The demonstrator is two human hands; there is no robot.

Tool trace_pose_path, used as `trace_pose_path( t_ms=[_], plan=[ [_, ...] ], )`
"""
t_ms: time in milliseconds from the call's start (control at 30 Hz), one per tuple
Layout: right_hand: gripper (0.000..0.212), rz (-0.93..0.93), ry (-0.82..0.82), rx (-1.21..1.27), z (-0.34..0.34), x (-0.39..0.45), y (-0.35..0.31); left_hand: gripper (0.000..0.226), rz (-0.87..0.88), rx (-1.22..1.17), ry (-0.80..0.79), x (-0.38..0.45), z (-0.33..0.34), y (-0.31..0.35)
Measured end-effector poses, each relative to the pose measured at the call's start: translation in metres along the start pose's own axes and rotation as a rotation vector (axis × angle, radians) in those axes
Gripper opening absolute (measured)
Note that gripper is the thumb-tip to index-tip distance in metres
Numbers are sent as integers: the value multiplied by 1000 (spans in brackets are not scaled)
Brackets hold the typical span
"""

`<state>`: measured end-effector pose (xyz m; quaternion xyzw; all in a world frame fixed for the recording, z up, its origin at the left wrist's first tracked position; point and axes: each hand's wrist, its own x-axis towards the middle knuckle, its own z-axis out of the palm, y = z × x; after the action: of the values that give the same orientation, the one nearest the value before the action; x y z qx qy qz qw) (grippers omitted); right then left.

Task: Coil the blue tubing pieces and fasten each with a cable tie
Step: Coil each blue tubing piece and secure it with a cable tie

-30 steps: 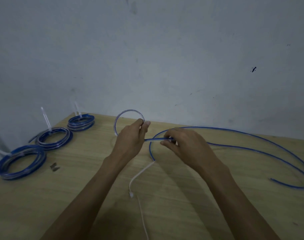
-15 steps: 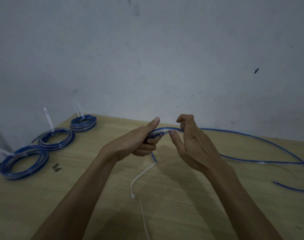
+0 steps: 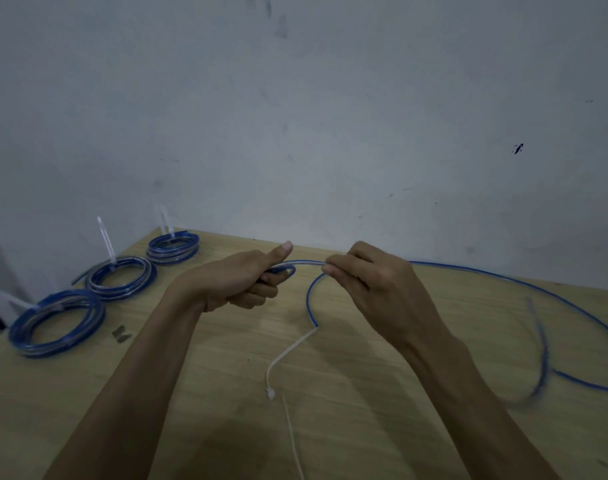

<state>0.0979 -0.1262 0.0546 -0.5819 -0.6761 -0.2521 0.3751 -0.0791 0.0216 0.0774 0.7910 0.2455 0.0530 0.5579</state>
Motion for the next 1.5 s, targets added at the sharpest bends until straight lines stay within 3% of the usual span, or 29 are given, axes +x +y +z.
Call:
trace_pose_path(
  t_ms=[133, 267, 333, 433, 500, 567, 767, 867, 967, 1067, 1167, 1367, 1500],
  plan=[
    [29, 313, -413, 176, -15, 2, 8, 58, -32, 94, -42, 3, 4, 1],
    [33, 478, -651, 309, -38, 3, 10, 57, -19, 118, -188, 1, 13, 7],
    [37, 484, -656, 184, -45, 6, 8, 57, -13, 106, -228, -1, 15, 8],
    [36, 319, -438, -115, -43, 9, 2, 59, -6, 36, -253, -4, 14, 8],
    [27, 177, -288, -160, -39, 12, -8, 59, 2, -40, -265, -6, 9, 8],
    [21, 166, -272, -117, -39, 16, -16, 58, 4, -83, -242, -10, 6, 11],
    [28, 374, -605, 91, -62, 14, -12, 51, 90, 179, 12, -11, 12, 22],
    [30, 407, -798, 182, -80, 15, -6, 53, 115, 322, -44, -14, 21, 28],
    [30, 437, -903, 337, -98, 15, -1, 57, 89, 319, -197, -24, 26, 40],
    [29, 477, -798, 359, -104, 13, 2, 57, 127, 203, -325, -30, 25, 46],
    [29, 454, -644, 177, -97, 13, 1, 57, 155, 28, -405, -26, 22, 39],
    [26, 262, -216, 76, -63, 15, -7, 53, 249, -747, -435, -7, 8, 19],
    [28, 279, -137, 90, -35, 9, -4, 49, 419, -1022, -528, 3, 13, 21]
  ],
)
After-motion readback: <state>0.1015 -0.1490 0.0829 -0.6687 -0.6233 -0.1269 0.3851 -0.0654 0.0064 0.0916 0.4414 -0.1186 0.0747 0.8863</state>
